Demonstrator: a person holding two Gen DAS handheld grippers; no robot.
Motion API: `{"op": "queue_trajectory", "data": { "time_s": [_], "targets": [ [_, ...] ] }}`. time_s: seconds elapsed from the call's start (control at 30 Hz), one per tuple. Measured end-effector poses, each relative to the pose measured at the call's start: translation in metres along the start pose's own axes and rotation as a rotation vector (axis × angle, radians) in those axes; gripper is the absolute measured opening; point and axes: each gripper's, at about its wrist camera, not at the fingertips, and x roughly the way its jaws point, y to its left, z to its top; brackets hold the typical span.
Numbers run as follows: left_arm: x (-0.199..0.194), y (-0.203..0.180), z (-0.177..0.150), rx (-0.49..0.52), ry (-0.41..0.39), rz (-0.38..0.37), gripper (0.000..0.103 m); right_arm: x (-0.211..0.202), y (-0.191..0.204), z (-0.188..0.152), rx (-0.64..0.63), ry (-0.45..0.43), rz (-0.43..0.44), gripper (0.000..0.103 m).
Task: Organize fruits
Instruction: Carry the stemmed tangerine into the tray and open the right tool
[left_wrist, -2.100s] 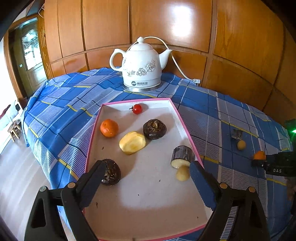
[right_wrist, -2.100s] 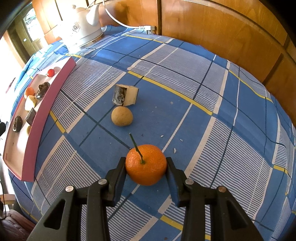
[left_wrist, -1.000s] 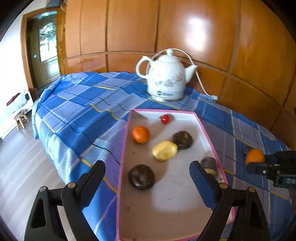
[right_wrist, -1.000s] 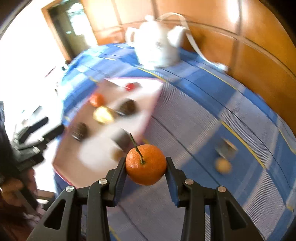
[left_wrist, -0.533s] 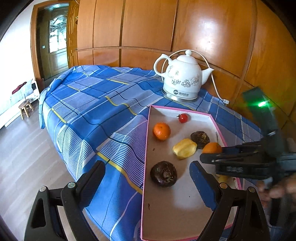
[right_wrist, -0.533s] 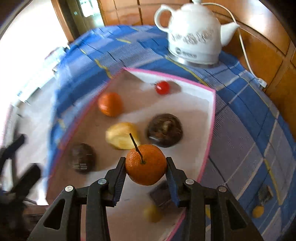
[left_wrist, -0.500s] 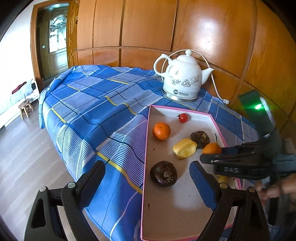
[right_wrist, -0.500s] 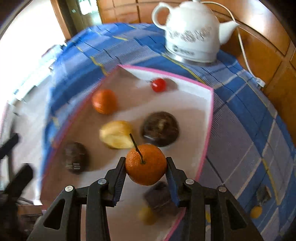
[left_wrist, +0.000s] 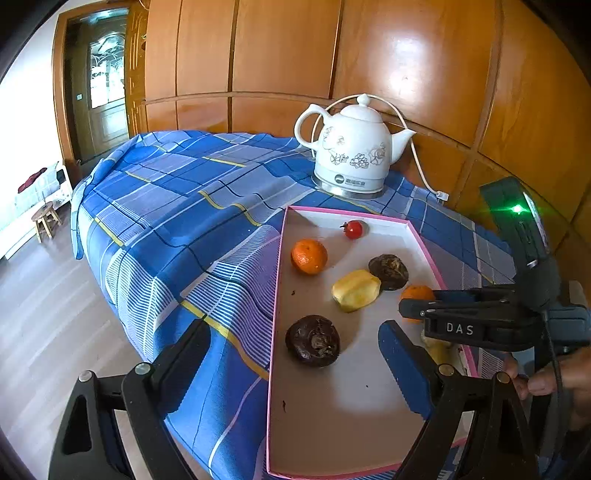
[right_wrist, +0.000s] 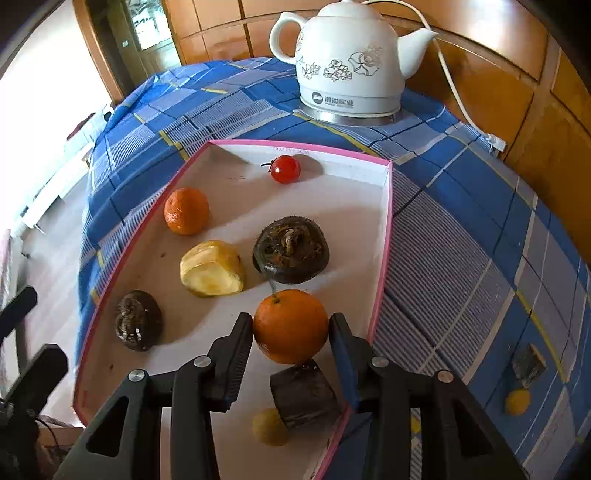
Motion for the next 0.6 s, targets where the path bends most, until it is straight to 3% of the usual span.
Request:
{"op": "queue_trajectory", "data": {
  "time_s": [0.07, 0.37, 0.4, 0.47, 0.6],
  "targets": [
    [0.0, -0.001, 0.0, 0.0, 0.0, -0.001, 0.093, -0.005, -0.001, 0.0, 0.006, -0.013, 0.011, 0.051],
    [-0.004, -0.003, 0.001, 0.005, -0.012, 0.001, 0.093, -0.037, -0.008, -0.01, 0.016, -0.088, 0.036, 0.052],
    [-0.004, -0.003, 0.0, 0.005, -0.012, 0.001, 0.093, -0.041, -0.009, -0.012, 0.019, -0.097, 0.041, 0.05],
    [-0.004, -0.003, 0.0, 0.006, -0.009, -0.002, 0.093, -0.046, -0.009, -0.017, 0.014, -0.103, 0.063, 0.03],
    [-0.002, -0.005, -0.001, 0.007, -0.002, -0.006, 0.093, -0.041, -0.003, -0.023, -0.013, -0.073, 0.071, 0.024]
  ]
}}
